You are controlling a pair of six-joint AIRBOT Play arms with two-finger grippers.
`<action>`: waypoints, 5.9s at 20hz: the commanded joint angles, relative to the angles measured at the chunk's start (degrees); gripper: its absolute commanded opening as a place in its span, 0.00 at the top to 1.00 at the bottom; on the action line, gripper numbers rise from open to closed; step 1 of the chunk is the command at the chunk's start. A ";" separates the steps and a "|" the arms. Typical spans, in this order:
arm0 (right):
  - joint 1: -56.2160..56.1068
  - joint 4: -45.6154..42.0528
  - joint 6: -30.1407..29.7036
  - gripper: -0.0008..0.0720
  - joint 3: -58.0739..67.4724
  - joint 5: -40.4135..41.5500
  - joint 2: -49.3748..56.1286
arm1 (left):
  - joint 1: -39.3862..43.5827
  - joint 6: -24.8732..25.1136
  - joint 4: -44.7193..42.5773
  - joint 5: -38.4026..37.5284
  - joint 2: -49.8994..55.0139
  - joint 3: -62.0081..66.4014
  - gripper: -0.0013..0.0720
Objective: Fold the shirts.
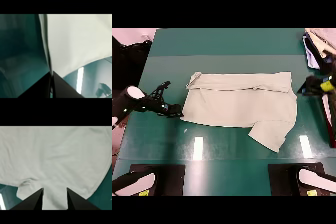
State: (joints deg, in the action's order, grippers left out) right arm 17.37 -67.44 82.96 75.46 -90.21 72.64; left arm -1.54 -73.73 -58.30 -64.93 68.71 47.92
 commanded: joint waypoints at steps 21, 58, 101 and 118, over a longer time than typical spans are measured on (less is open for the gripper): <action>7.50 5.29 3.15 0.55 -48.68 18.49 -17.53 | -0.04 -5.81 -6.05 -6.60 -18.12 -7.50 0.95; -9.99 -5.18 4.52 0.97 2.21 20.28 1.60 | -0.04 -11.58 -2.49 23.93 -16.59 -2.47 0.95; 1.73 16.92 -6.58 0.28 29.07 -2.36 45.51 | 18.34 -8.83 -0.42 6.49 6.47 20.00 0.95; -6.51 31.32 -8.63 0.97 29.09 -0.09 28.41 | 20.33 -10.23 5.09 16.98 17.35 27.17 0.95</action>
State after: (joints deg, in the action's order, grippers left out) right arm 13.23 -40.42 73.34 104.51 -91.61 105.93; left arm 17.43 -84.01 -54.59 -49.21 81.41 71.40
